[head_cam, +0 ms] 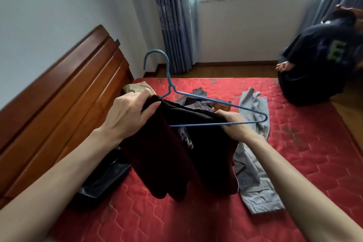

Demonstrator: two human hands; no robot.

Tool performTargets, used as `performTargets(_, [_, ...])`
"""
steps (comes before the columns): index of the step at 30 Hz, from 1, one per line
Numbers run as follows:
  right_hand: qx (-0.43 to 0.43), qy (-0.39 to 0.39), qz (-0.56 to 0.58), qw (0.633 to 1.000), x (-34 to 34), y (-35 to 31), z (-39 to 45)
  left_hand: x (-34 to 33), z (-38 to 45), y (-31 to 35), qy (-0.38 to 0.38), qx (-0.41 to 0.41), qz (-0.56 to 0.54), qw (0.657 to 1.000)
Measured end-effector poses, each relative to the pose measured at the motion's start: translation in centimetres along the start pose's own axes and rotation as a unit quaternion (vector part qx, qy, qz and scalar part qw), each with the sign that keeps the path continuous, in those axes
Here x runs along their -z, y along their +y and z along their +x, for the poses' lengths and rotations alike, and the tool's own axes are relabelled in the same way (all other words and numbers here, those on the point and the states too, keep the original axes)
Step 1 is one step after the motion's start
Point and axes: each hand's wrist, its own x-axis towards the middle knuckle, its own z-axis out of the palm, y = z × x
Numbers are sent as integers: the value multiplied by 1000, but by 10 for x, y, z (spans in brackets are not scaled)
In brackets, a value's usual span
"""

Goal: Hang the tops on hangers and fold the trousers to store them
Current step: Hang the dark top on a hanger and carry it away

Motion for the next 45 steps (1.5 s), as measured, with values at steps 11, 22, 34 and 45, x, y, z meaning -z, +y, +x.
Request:
performTargets(11, [47, 73, -140, 986, 89, -51, 15, -19, -53, -61, -57, 9, 91, 994])
performTargets(22, [43, 162, -158, 973, 110, -128, 18, -17, -8, -37, -25, 107, 178, 978])
performTargets(34, [56, 213, -232, 948, 121, -149, 5, -4, 20, 15, 53, 80, 104, 990])
performTargets(45, [111, 66, -56, 990, 124, -92, 4, 10, 24, -5, 106, 78, 100, 986])
